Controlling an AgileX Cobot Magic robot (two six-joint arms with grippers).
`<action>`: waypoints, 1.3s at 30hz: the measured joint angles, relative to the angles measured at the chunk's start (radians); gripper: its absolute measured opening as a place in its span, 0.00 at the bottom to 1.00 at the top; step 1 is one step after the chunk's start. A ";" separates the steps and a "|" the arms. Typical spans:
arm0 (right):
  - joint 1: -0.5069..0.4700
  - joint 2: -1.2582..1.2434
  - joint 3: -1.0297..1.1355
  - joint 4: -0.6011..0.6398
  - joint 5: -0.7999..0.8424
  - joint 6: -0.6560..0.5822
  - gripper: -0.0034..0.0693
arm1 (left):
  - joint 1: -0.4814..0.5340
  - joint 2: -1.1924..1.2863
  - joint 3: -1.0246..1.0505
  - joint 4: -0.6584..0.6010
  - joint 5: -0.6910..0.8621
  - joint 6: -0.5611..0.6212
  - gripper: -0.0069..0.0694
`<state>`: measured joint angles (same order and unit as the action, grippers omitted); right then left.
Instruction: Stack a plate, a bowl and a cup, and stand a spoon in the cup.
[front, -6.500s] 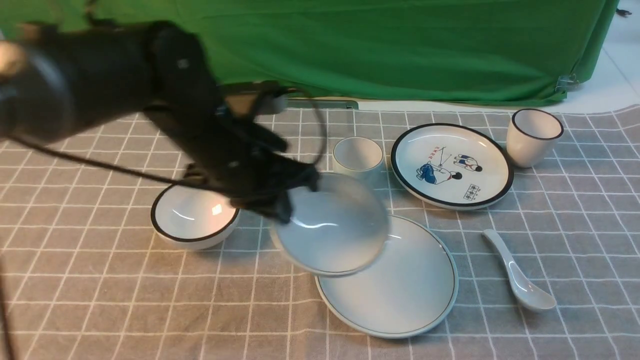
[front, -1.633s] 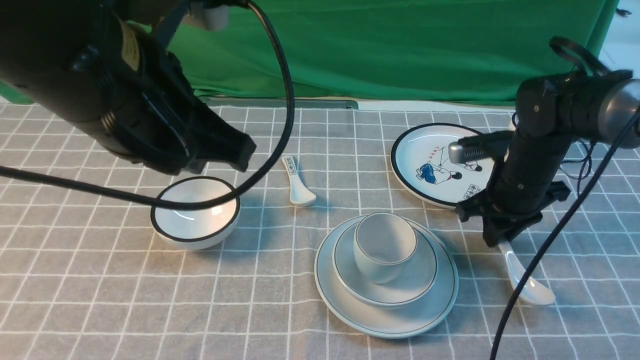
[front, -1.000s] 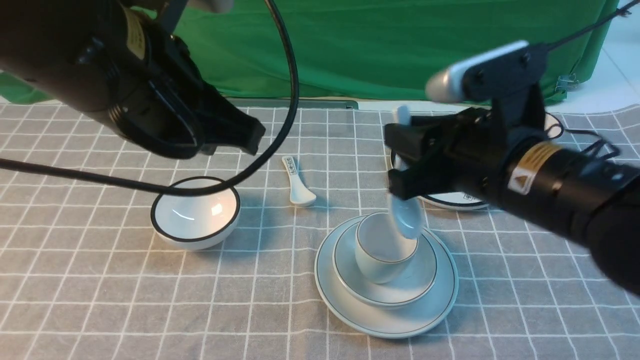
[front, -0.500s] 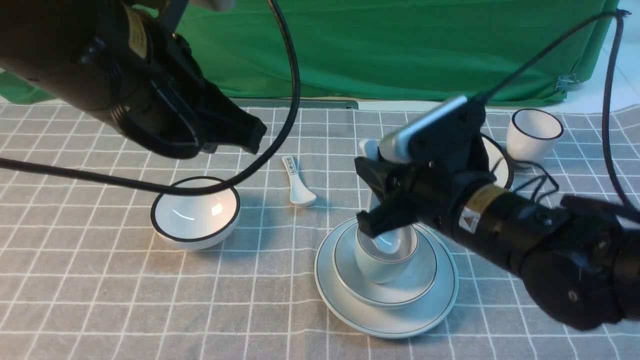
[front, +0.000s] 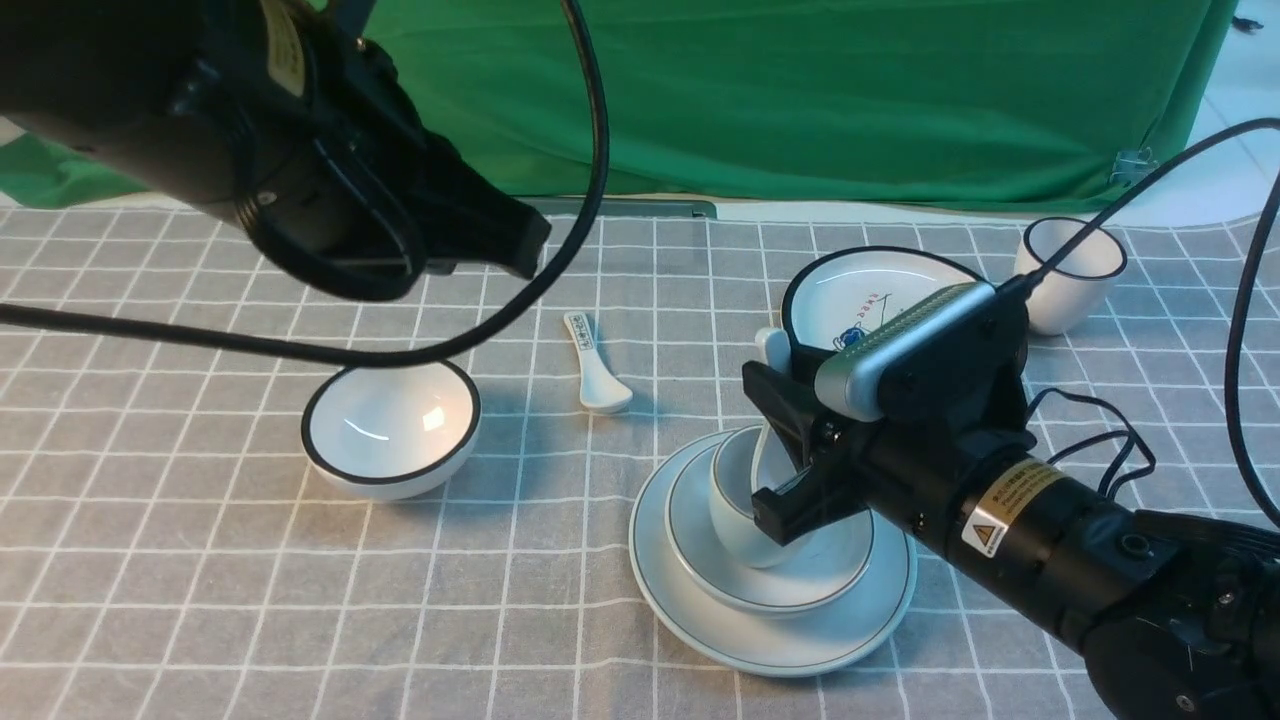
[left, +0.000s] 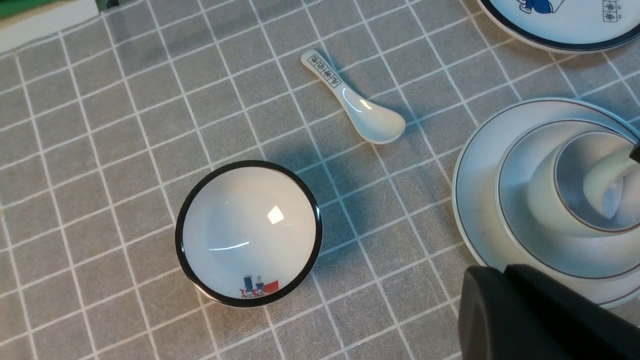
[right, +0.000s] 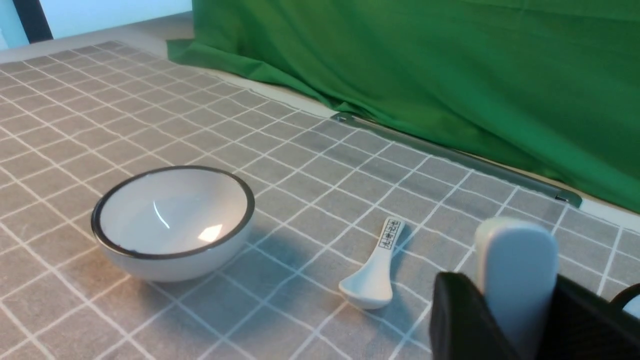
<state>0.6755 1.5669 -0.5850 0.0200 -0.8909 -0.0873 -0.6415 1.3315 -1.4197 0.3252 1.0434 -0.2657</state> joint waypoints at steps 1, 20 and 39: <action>0.000 0.000 0.000 0.000 0.000 0.000 0.37 | 0.000 0.000 0.000 0.000 0.000 0.000 0.10; -0.123 -0.486 -0.121 0.130 1.016 -0.147 0.12 | 0.000 -0.166 0.031 0.012 0.020 -0.040 0.10; -0.412 -1.567 0.240 0.099 1.001 -0.052 0.08 | 0.001 -1.047 0.931 0.269 -0.452 -0.432 0.10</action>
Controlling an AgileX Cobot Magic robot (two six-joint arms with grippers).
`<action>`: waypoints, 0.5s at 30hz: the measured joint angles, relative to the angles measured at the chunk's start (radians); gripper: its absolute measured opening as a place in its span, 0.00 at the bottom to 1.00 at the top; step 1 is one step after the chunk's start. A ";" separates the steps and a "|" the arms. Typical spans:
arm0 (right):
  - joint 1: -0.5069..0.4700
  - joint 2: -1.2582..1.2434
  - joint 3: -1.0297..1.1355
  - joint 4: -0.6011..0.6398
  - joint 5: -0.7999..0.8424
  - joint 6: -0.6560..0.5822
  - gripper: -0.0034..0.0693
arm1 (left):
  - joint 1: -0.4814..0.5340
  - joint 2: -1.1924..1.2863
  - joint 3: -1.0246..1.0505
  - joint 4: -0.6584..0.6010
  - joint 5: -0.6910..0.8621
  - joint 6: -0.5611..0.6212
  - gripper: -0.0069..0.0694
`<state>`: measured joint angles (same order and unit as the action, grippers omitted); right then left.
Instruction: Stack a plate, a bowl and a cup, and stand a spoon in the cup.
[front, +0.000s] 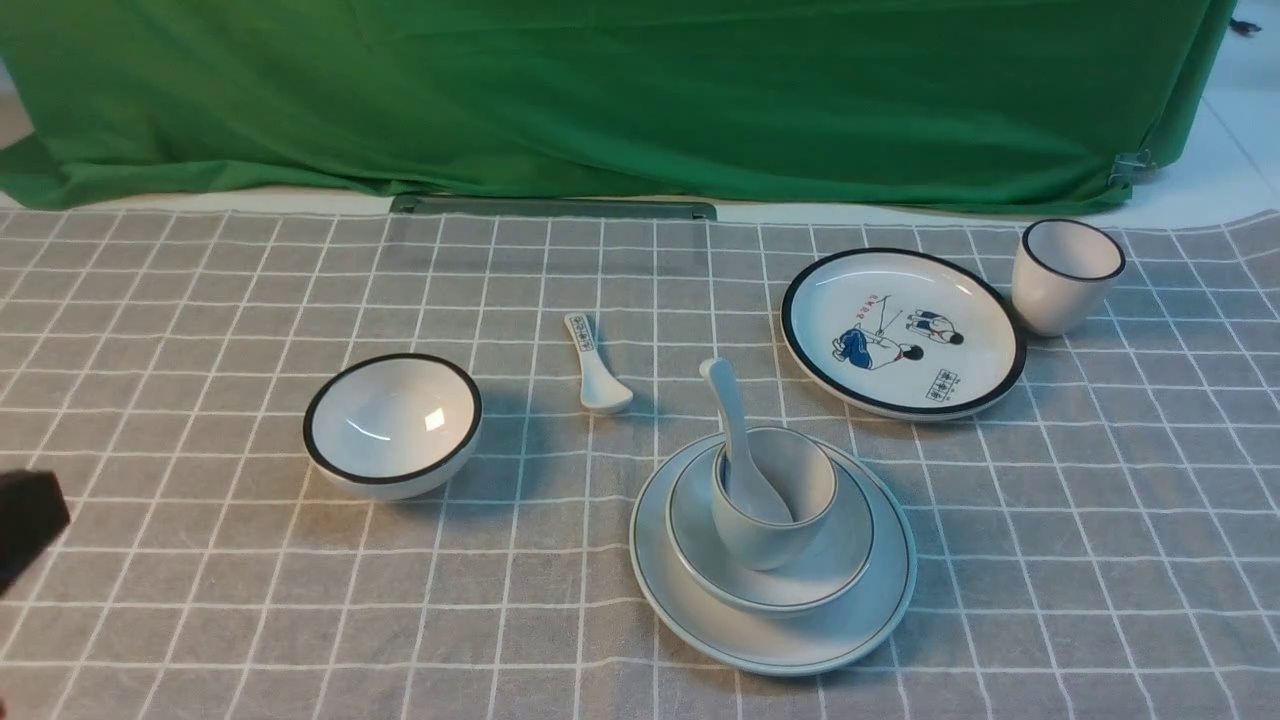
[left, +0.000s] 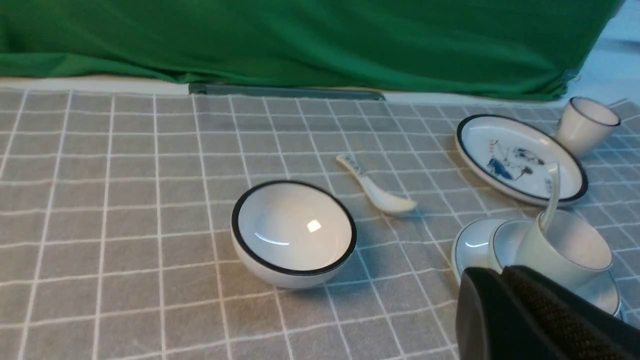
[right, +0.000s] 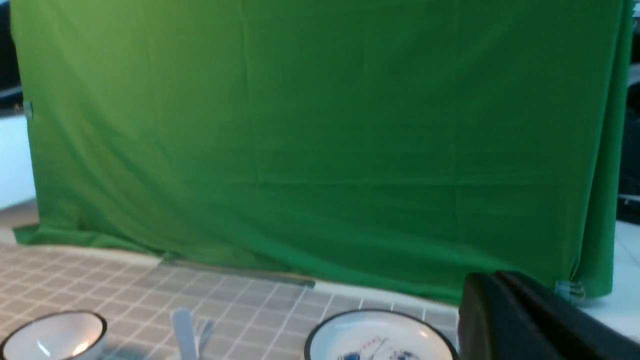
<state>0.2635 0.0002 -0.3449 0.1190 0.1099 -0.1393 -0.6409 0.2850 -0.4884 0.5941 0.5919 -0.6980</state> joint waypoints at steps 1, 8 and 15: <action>0.000 0.000 0.005 0.001 -0.004 0.001 0.09 | 0.000 -0.027 0.028 0.008 -0.035 -0.003 0.10; 0.000 0.019 0.013 0.004 -0.016 0.022 0.15 | 0.000 -0.088 0.087 0.010 -0.176 0.024 0.11; 0.000 0.019 0.019 0.005 -0.017 0.024 0.17 | 0.000 -0.088 0.087 0.007 -0.183 0.036 0.11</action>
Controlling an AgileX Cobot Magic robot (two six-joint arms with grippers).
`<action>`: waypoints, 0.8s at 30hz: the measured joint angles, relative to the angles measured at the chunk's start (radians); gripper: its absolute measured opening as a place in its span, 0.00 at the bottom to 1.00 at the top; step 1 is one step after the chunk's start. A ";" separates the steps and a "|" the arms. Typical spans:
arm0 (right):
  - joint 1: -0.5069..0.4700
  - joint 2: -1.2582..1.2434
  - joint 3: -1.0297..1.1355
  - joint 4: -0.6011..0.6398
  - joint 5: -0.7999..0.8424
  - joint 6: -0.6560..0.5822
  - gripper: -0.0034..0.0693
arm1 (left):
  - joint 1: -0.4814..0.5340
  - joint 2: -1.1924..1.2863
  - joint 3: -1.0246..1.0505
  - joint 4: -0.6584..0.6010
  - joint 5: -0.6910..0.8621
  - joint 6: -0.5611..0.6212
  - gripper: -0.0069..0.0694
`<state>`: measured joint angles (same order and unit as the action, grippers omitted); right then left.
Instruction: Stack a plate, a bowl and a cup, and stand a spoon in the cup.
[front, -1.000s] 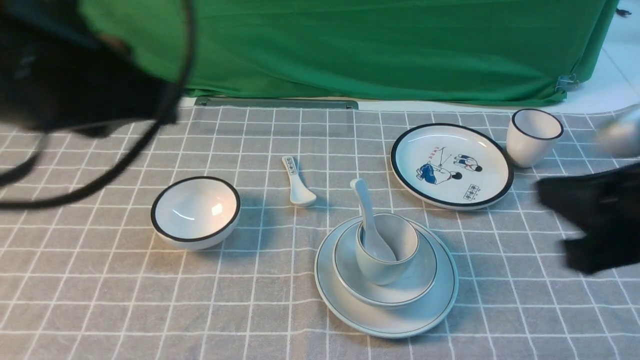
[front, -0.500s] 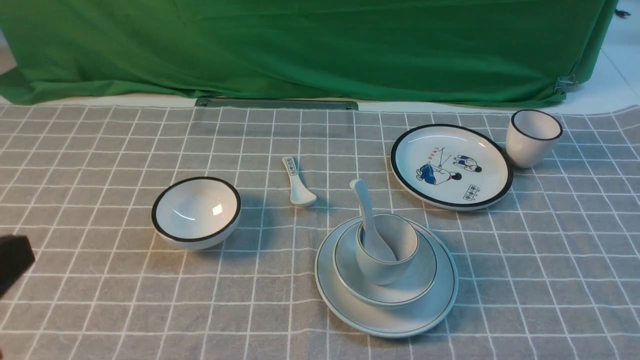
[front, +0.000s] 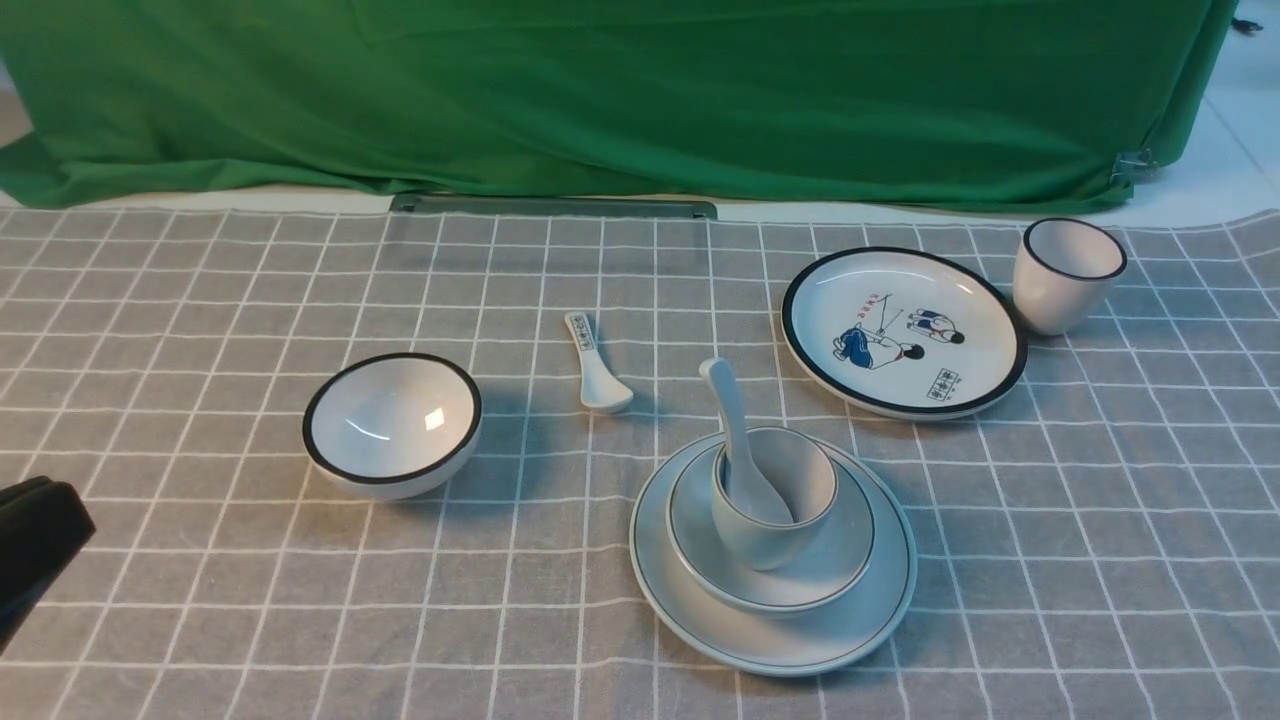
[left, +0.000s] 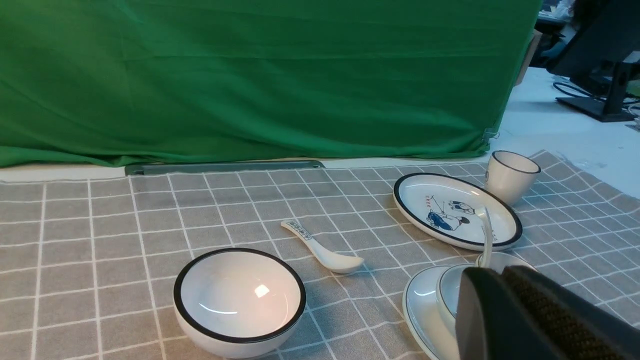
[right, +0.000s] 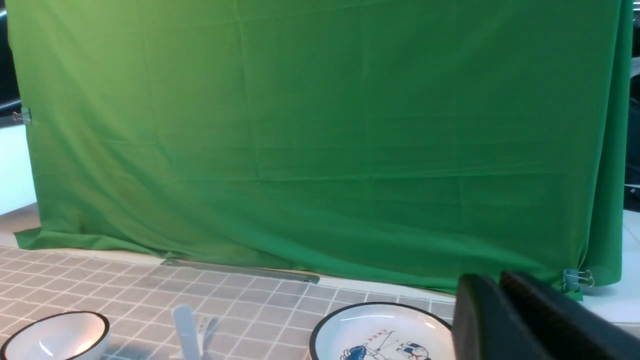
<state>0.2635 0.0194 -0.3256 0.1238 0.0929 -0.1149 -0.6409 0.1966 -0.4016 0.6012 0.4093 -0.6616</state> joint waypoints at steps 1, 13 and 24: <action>0.000 0.000 0.000 0.000 0.000 0.001 0.17 | 0.000 0.000 0.000 0.000 0.000 0.001 0.11; 0.000 0.000 0.000 0.000 0.000 0.001 0.17 | 0.007 -0.011 0.023 -0.135 -0.036 0.105 0.11; 0.000 0.000 0.000 0.000 0.000 0.002 0.17 | 0.371 -0.192 0.353 -0.648 -0.347 0.693 0.11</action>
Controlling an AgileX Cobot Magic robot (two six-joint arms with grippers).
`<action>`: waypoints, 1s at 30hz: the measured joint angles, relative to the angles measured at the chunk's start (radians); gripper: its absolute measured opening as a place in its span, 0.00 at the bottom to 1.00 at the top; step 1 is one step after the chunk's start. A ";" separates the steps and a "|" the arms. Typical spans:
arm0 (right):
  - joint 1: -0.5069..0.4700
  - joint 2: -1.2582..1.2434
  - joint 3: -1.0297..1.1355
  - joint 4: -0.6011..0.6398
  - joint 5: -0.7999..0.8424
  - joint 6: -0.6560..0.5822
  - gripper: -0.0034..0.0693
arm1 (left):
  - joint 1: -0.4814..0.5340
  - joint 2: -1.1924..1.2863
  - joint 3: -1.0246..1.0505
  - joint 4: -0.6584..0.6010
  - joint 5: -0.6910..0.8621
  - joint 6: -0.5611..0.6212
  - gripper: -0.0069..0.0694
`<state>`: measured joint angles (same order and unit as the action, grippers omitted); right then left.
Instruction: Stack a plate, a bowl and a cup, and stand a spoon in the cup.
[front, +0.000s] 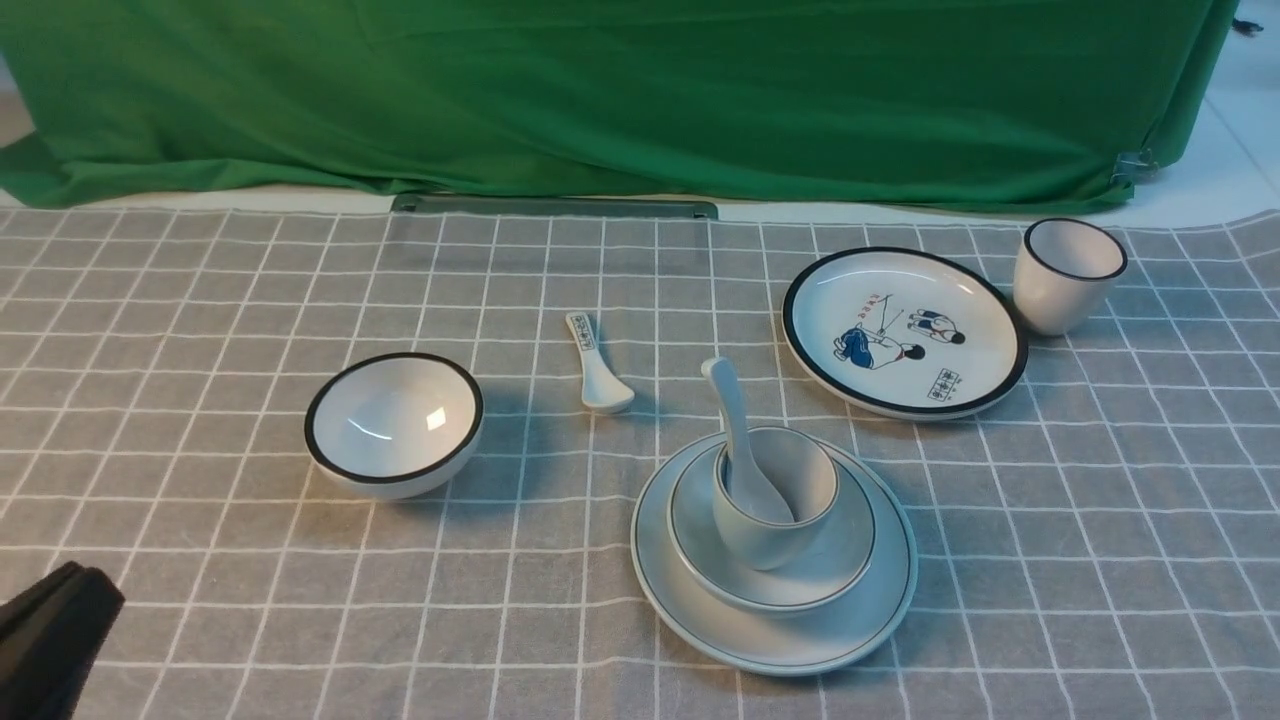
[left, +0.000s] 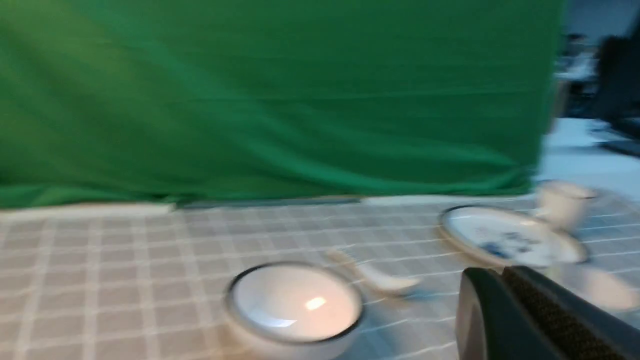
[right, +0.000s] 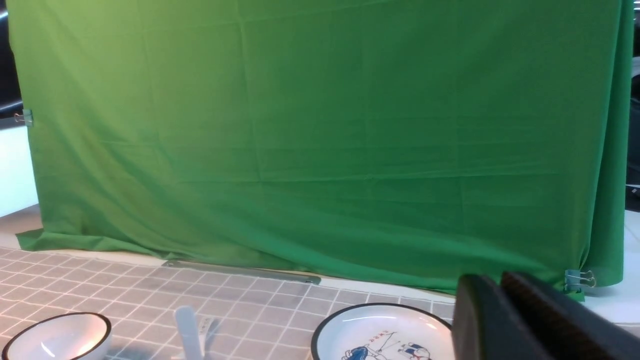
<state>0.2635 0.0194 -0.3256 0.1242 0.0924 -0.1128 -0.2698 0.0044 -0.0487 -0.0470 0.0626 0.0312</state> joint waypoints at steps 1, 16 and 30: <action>0.000 0.000 0.000 0.000 0.000 0.000 0.17 | 0.084 -0.003 0.044 -0.037 0.002 0.037 0.11; 0.000 0.000 0.000 0.000 -0.001 0.000 0.18 | 0.262 -0.003 0.055 -0.061 0.164 0.072 0.11; 0.000 0.000 0.000 0.000 0.000 0.000 0.24 | 0.262 -0.003 0.055 -0.060 0.167 0.073 0.11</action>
<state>0.2635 0.0194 -0.3256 0.1242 0.0923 -0.1128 -0.0082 0.0011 0.0063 -0.1068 0.2292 0.1042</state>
